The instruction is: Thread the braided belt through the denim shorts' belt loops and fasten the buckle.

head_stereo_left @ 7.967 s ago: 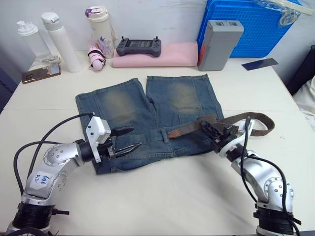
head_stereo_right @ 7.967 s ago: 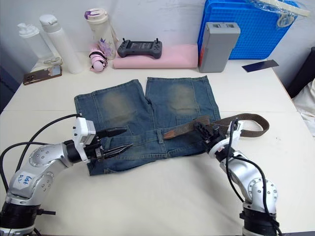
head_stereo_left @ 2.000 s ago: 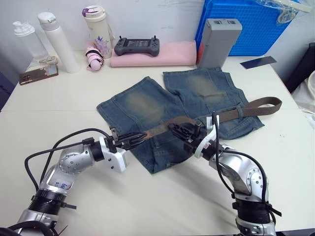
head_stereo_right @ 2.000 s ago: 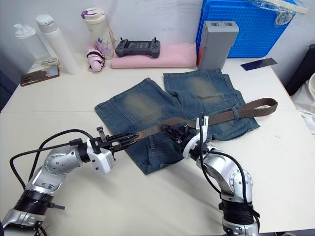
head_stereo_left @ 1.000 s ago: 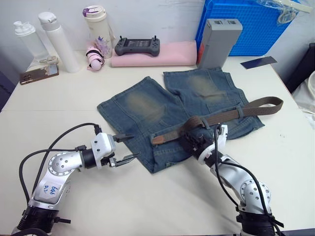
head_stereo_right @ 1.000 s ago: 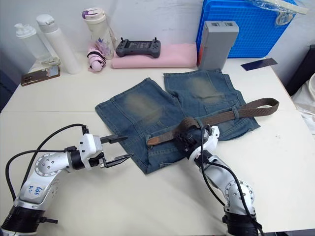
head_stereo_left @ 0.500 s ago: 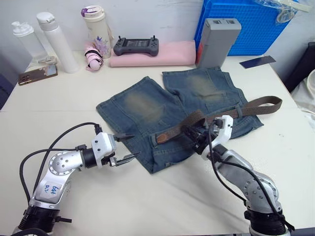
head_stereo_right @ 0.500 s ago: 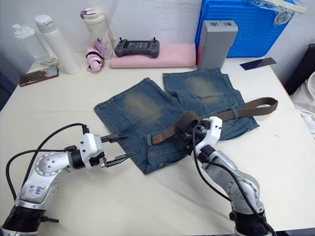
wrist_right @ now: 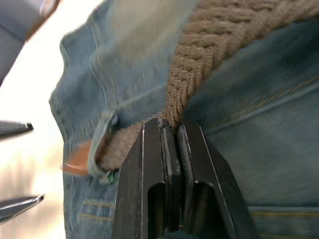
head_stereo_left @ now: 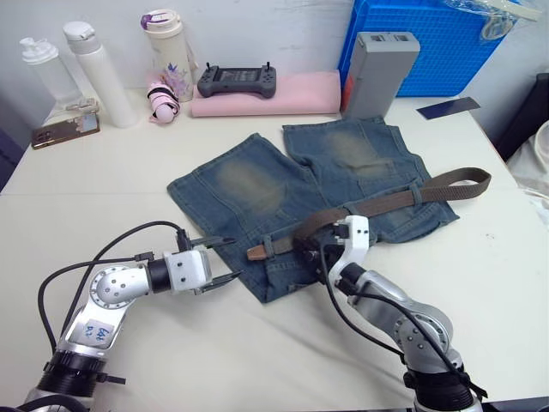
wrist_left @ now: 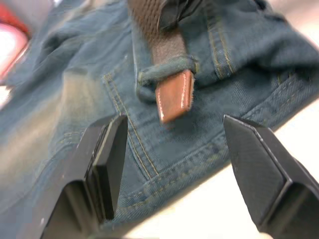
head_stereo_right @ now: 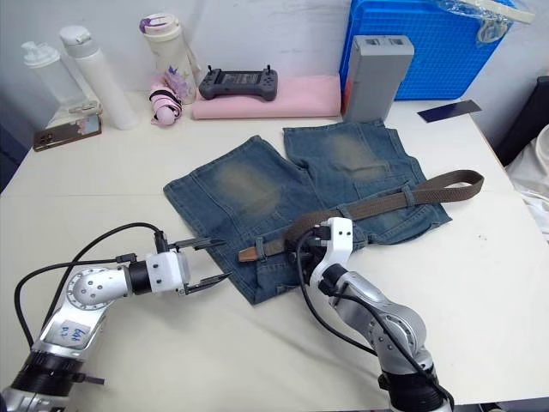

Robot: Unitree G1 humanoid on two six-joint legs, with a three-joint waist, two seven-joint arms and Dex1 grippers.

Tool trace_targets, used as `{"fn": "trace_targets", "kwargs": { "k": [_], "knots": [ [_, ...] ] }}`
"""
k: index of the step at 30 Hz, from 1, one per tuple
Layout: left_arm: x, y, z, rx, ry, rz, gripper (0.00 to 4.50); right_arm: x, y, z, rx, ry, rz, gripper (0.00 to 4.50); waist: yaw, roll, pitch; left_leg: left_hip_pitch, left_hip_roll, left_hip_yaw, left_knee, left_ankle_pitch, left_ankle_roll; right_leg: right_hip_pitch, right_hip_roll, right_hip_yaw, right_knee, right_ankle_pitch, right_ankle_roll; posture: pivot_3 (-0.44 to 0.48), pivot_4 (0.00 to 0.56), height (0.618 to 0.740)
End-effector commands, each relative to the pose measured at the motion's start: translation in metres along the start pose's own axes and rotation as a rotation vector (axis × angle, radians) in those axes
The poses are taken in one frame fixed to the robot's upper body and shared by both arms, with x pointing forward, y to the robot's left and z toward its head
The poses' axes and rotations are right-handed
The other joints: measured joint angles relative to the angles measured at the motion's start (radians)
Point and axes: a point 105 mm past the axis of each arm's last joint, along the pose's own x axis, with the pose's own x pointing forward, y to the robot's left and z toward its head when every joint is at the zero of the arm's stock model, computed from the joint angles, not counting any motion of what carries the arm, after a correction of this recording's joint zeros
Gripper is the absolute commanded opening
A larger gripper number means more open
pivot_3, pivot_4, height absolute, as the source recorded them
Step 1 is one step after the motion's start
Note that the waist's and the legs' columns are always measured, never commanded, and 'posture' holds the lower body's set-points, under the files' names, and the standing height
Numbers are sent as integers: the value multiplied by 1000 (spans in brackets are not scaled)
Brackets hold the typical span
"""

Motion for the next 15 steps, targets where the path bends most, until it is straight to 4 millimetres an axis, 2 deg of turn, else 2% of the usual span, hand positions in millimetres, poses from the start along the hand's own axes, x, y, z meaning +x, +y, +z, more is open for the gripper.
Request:
{"fn": "trace_targets", "kwargs": {
  "k": [1,7,12,15],
  "knots": [
    [8,-1,2,183,-34,6,3337,6,9,-8,7,42,51,0,0,0,0,0,0,0,0,0,0,0,0,0,0,0,0,0,150,739],
    [13,2,2,295,-68,30,3337,8,9,-8,19,44,56,0,-3,-1,0,0,0,1,0,0,0,-1,0,-1,1,0,0,0,150,739],
    [17,2,3,303,-86,32,3337,8,8,-7,28,38,51,0,-3,-1,-1,1,0,1,0,0,0,-1,0,-1,2,0,0,0,150,739],
    [18,-1,2,302,-87,9,2516,8,9,-7,27,37,53,0,-3,-1,-1,1,0,1,0,0,0,-1,0,-1,2,0,0,0,150,739]
  ]
}}
